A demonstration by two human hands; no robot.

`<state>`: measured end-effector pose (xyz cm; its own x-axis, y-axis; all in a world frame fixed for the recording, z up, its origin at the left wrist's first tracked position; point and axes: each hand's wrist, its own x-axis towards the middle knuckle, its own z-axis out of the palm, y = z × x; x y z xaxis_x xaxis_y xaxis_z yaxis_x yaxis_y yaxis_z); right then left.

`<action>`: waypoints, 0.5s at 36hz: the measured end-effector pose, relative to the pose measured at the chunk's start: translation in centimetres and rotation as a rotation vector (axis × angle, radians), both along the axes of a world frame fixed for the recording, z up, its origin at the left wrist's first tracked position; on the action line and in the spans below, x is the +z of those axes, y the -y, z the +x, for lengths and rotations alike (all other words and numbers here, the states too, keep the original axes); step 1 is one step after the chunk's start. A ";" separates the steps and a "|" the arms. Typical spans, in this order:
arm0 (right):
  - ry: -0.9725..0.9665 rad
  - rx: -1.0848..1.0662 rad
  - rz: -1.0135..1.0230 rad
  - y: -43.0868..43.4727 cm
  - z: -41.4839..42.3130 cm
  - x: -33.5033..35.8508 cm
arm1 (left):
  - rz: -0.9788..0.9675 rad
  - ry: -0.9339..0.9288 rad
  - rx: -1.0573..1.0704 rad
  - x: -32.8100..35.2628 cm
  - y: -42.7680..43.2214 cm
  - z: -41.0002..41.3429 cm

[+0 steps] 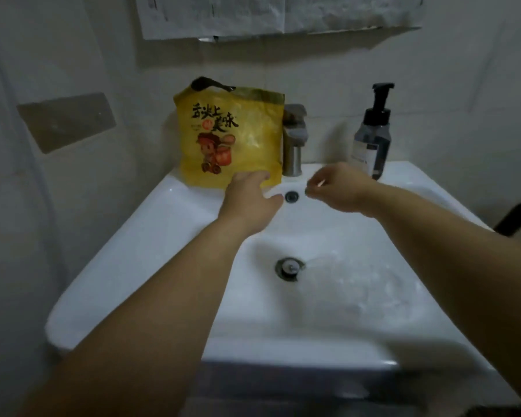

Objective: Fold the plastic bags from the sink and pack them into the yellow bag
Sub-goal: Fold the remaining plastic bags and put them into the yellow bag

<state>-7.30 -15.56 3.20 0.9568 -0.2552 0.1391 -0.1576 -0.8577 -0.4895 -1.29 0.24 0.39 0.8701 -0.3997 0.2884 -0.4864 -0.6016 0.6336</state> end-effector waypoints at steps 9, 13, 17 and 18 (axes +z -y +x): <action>-0.951 0.000 0.038 1.0 -5.4 -7.8 | 0.067 -0.197 -0.103 -4.5 2.1 -3.9; -0.631 -0.010 0.009 1.5 -4.0 -8.1 | -0.035 -0.350 -0.150 -4.6 2.2 -3.9; -0.159 -0.072 0.432 1.5 -2.3 -6.4 | -0.175 -0.420 -0.163 -4.4 2.1 -3.4; -0.060 -0.081 0.583 1.4 -1.8 -5.9 | -0.212 -0.437 -0.160 -4.2 2.0 -3.1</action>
